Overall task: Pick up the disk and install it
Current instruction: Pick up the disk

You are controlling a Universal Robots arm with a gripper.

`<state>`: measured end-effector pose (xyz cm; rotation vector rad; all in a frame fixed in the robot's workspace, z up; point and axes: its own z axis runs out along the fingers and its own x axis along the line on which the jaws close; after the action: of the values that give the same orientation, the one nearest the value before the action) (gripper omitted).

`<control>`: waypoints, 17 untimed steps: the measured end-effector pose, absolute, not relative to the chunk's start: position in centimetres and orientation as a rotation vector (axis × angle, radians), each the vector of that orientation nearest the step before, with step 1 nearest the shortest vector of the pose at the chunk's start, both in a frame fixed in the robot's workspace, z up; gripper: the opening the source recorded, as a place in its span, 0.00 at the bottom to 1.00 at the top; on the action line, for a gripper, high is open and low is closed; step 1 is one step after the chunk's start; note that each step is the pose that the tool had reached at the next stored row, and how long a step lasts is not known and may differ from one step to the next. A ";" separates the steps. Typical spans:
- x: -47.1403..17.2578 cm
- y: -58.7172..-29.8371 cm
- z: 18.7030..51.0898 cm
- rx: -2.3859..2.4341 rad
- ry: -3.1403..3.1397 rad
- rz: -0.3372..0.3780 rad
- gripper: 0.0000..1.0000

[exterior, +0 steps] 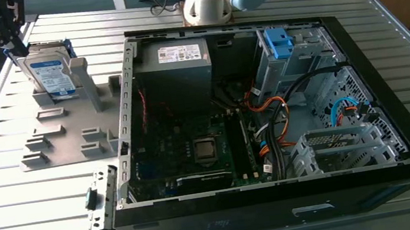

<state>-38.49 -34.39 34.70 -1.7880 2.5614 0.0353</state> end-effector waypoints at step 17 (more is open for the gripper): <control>-38.5 -34.4 34.7 -1.861 2.510 0.036 0.11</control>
<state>-38.49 -34.39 34.69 -1.8610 2.5095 0.0360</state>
